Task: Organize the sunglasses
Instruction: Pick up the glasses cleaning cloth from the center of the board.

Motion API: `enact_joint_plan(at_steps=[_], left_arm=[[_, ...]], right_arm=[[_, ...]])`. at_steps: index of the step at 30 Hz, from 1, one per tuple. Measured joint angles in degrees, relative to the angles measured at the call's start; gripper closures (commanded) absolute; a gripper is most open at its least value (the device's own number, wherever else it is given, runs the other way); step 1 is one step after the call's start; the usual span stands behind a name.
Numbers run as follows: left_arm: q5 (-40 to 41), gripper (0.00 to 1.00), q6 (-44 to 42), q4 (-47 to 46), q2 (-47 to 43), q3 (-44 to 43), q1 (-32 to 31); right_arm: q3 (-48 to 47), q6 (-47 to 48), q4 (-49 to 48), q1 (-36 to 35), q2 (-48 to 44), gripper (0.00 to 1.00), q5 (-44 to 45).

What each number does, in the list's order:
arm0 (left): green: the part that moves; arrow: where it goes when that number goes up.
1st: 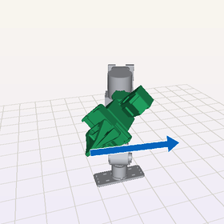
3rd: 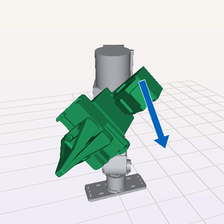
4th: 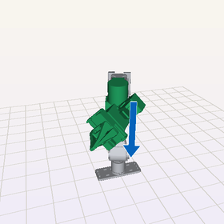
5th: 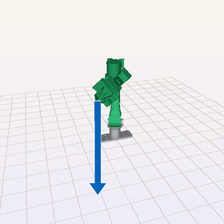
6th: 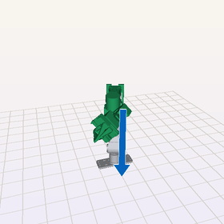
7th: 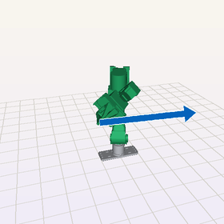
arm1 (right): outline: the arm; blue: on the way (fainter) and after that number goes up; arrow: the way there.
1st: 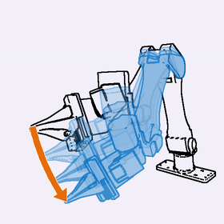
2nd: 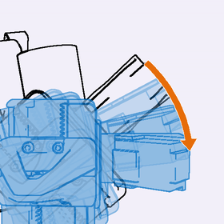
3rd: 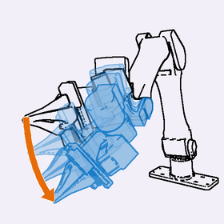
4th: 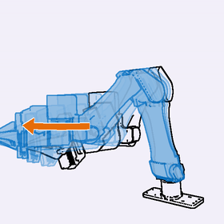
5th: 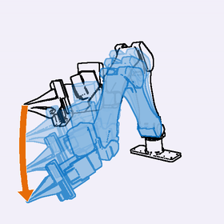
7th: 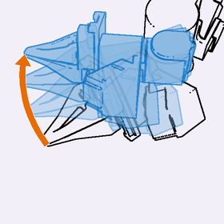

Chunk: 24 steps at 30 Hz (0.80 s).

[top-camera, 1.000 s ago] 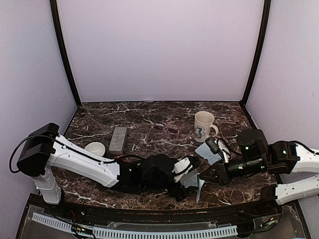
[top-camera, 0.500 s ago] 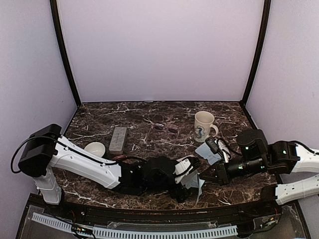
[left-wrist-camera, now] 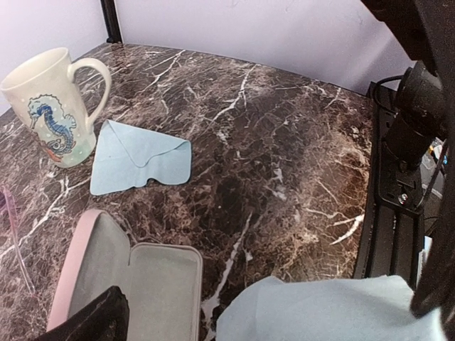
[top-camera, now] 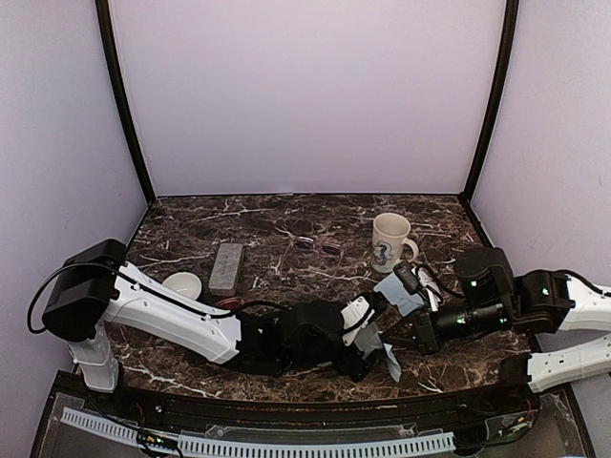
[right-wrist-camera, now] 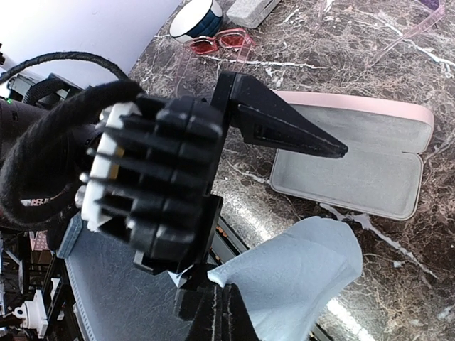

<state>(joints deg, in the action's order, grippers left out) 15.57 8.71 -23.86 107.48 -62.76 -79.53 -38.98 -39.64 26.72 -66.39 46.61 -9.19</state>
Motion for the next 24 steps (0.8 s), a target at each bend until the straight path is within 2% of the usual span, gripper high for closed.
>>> enact_joint_plan(at_steps=[7,16,24], left_arm=[[3.58,0.06,0.70,0.98,0.04,-0.04,0.00],[3.43,0.06,1.25,2.91,-0.66,1.27,0.00],[3.61,0.16,1.33,4.00,-2.69,3.02,0.00]], right_arm=[[0.00,-0.11,0.09,0.02,-1.29,1.00,0.15],[0.31,-0.13,0.31,0.44,-1.62,1.00,0.28],[1.20,-0.33,0.48,0.98,-1.60,1.00,0.20]])
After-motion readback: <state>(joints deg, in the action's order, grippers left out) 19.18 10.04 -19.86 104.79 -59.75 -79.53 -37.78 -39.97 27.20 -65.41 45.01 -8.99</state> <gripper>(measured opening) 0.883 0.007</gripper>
